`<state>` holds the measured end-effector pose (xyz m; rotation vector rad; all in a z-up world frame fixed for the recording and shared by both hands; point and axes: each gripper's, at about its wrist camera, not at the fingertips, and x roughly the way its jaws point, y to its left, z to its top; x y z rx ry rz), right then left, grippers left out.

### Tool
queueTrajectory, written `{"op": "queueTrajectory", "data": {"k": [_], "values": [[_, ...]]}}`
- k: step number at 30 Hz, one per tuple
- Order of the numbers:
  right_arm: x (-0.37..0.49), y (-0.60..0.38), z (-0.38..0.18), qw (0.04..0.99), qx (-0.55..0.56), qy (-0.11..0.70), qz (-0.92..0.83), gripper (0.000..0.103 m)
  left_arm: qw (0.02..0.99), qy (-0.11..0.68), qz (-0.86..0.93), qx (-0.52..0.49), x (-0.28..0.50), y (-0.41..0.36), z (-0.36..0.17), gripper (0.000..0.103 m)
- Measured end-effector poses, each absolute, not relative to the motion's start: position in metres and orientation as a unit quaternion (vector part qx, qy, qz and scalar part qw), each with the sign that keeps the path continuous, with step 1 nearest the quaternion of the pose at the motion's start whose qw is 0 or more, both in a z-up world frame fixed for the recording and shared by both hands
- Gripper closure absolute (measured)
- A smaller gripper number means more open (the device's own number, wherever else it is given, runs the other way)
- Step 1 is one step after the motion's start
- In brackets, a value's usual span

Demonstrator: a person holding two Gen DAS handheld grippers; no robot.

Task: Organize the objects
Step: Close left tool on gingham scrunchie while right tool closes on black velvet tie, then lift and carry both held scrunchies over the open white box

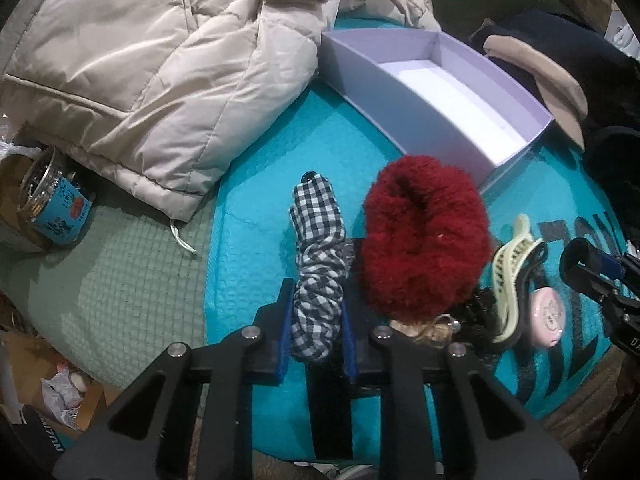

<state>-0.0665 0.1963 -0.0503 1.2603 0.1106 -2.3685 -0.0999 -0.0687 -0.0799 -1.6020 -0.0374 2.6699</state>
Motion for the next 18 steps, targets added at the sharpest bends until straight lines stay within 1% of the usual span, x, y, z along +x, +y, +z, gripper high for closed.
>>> {"op": "queueTrajectory", "data": {"k": [8, 18], "values": [[-0.057, 0.197, -0.032, 0.231, 0.442, 0.042, -0.866, 0.055, 0.016, -0.013, 0.869, -0.494, -0.086, -0.069, -0.045, 0.084], [-0.053, 0.198, -0.006, 0.238, 0.422, 0.050, -0.873, 0.055, 0.032, -0.014, 0.874, -0.485, -0.083, -0.050, -0.022, 0.084]]}}
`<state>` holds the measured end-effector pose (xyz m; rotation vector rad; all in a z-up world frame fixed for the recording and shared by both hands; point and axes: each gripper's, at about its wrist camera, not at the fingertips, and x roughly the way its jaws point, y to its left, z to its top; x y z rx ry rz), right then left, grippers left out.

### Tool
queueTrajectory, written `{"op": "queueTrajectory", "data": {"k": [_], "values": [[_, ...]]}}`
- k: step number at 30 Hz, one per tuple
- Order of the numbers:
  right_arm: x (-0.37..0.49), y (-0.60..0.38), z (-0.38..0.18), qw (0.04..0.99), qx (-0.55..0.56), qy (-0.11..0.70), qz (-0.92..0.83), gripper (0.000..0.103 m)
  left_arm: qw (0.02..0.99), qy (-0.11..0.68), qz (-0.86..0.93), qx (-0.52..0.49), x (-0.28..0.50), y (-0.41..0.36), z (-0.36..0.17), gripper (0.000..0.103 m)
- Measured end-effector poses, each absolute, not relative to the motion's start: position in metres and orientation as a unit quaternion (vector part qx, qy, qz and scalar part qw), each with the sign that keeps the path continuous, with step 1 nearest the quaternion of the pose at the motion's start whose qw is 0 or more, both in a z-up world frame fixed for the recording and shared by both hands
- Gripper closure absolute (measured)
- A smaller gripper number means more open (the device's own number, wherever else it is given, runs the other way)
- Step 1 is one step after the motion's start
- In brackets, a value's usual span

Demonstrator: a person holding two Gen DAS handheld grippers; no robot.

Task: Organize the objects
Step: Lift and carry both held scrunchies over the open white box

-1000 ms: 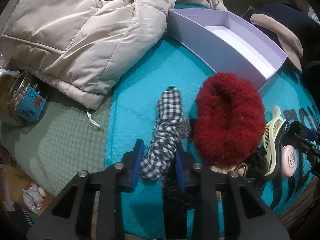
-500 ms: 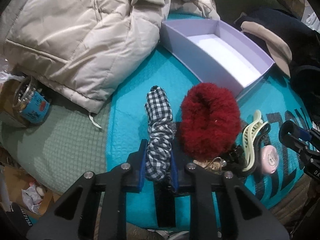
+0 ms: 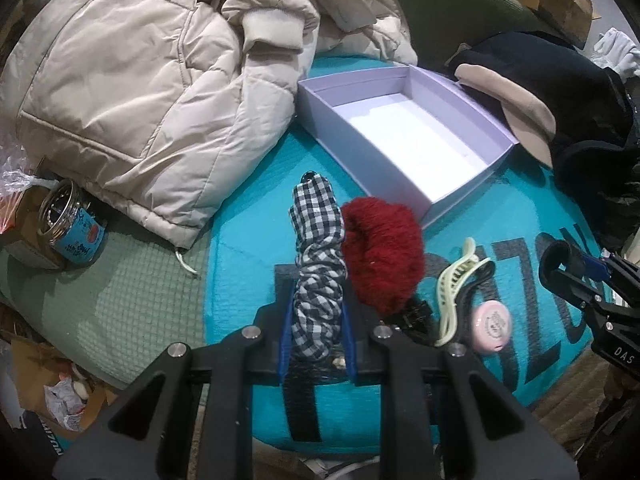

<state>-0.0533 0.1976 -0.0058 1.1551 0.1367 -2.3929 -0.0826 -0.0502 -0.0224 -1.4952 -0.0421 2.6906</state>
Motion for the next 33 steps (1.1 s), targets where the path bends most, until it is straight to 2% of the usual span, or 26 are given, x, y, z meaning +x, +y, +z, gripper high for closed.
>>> {"op": "queueTrajectory", "data": {"k": [16, 33], "values": [[-0.097, 0.186, 0.025, 0.269, 0.388, 0.065, -0.879, 0.055, 0.049, 0.006, 0.882, -0.468, -0.111, -0.018, 0.011, 0.084], [-0.180, 0.172, 0.038, 0.290, 0.366, 0.084, -0.881, 0.055, 0.070, 0.004, 0.883, -0.464, -0.195, 0.009, 0.018, 0.084]]}}
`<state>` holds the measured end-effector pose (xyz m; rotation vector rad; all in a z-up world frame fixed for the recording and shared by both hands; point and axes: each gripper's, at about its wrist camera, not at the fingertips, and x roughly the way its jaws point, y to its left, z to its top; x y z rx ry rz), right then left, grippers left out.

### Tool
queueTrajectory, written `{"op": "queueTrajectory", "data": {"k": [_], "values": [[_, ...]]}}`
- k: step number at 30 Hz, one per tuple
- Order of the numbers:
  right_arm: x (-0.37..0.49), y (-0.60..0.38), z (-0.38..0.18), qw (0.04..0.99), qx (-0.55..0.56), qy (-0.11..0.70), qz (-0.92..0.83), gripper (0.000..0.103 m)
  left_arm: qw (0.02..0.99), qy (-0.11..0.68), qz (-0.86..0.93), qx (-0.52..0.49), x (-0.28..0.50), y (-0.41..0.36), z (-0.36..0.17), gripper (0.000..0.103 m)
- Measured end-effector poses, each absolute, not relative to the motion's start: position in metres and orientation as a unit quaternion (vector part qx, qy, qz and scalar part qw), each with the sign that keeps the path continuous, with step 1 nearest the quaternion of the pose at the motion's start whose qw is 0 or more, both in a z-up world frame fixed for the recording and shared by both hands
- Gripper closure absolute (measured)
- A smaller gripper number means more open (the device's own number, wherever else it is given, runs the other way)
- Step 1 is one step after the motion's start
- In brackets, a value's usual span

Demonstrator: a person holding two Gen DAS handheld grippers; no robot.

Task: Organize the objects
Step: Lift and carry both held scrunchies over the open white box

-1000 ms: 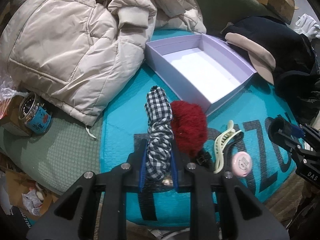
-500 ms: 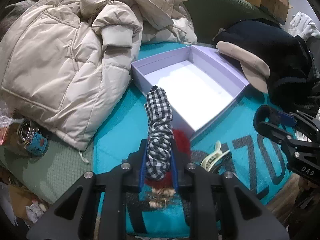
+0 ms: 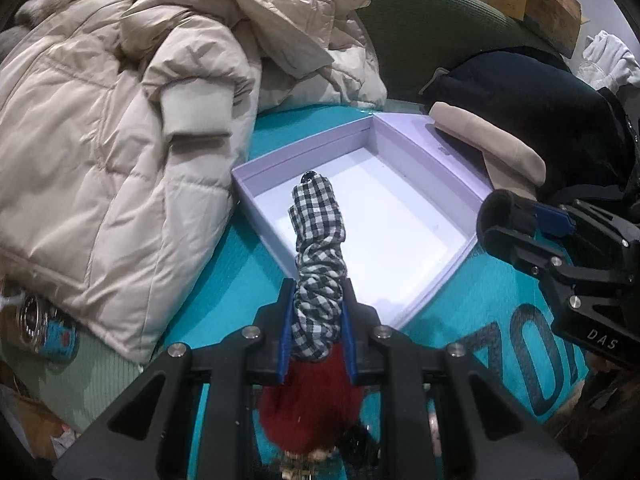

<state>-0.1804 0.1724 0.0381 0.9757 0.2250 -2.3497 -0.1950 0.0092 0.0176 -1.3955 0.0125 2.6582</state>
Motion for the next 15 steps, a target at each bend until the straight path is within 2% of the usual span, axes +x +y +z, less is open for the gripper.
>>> {"op": "queueTrajectory", "data": {"k": [15], "values": [[-0.252, 0.167, 0.034, 0.285, 0.368, 0.093, -0.880, 0.055, 0.092, 0.007, 0.883, -0.459, -0.266, 0.031, 0.019, 0.084]]}}
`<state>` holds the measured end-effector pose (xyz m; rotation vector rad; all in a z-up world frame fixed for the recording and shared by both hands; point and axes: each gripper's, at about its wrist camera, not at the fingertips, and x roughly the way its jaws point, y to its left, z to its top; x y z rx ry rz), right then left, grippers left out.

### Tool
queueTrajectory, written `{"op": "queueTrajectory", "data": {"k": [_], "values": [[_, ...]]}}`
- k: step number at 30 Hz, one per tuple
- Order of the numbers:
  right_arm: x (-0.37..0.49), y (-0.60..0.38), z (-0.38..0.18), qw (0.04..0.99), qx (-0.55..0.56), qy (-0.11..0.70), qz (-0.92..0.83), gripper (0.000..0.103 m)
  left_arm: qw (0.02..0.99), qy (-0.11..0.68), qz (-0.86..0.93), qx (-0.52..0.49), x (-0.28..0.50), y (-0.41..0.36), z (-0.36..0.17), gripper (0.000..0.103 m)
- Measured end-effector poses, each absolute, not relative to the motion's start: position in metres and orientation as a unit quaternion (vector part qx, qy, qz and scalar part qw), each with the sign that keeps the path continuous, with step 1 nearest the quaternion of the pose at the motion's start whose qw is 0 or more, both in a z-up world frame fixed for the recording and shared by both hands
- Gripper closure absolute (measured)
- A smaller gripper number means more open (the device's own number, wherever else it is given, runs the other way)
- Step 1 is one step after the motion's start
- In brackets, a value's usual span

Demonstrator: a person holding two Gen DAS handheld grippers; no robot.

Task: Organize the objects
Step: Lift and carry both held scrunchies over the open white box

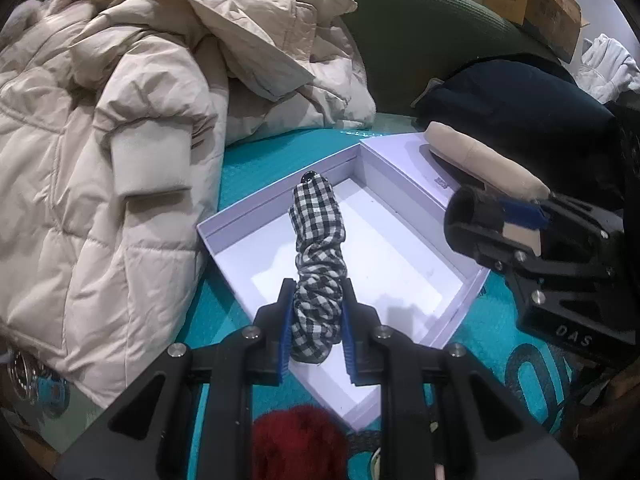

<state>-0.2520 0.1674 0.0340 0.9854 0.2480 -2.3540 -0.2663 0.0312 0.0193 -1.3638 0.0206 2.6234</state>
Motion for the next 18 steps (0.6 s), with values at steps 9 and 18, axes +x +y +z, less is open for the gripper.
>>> {"op": "queueTrajectory", "data": {"k": [9, 18], "values": [[-0.290, 0.159, 0.028, 0.282, 0.371, 0.097, -0.879, 0.055, 0.096, 0.009, 0.877, -0.471, -0.300, 0.031, 0.012, 0.084], [-0.316, 0.153, -0.003, 0.270, 0.397, 0.105, -0.871, 0.055, 0.103, 0.018, 0.868, -0.485, -0.329, 0.037, -0.007, 0.084]]}}
